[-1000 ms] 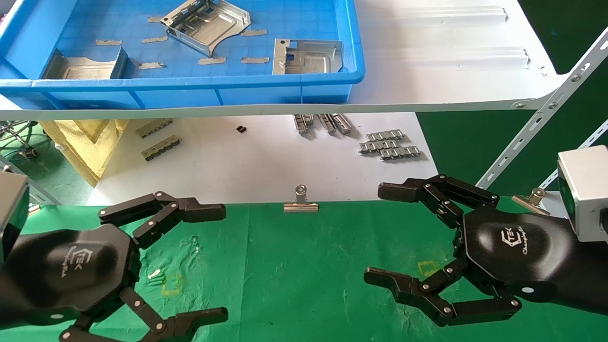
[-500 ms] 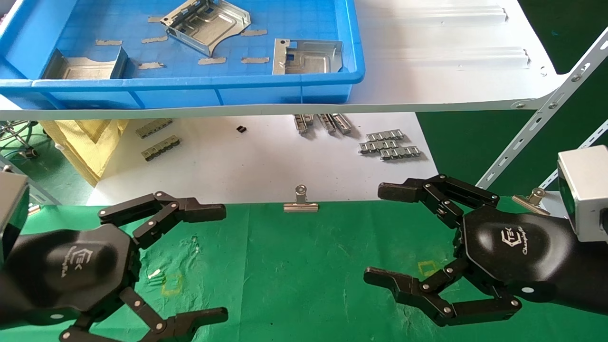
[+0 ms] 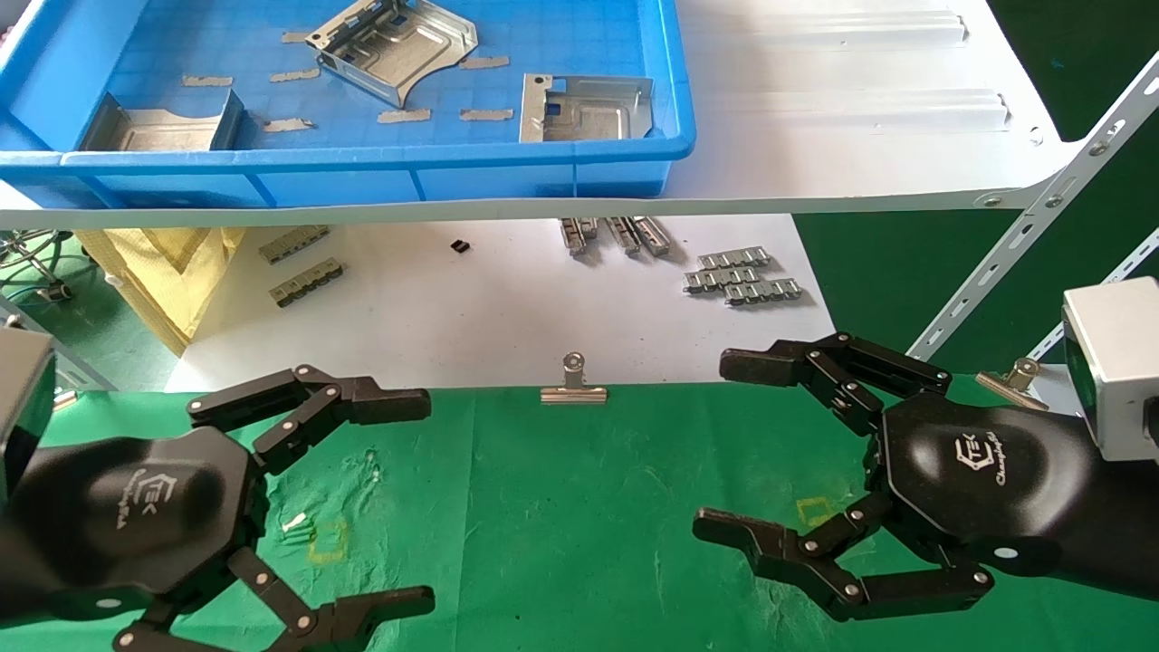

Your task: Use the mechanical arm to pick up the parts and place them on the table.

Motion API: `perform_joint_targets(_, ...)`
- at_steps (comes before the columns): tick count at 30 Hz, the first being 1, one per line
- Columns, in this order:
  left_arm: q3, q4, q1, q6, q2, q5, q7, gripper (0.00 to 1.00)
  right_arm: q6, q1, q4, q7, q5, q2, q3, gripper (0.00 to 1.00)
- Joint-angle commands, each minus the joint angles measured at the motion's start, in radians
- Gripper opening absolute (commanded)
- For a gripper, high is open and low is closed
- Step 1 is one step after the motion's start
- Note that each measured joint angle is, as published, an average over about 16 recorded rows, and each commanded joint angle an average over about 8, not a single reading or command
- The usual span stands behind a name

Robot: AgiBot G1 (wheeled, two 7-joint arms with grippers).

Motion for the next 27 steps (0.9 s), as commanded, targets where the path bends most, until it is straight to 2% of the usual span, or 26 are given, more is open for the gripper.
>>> perform_joint_targets(1,0.0,0.0,0.0,0.0,0.0,0.0,0.0,1.0,0.0,0.0,0.0,0.0,0.0,0.0,0.0,0.0)
perform_joint_targets(27,0.0,0.0,0.0,0.0,0.0,0.0,0.0,1.0,0.0,0.0,0.0,0.0,0.0,0.0,0.0,0.0)
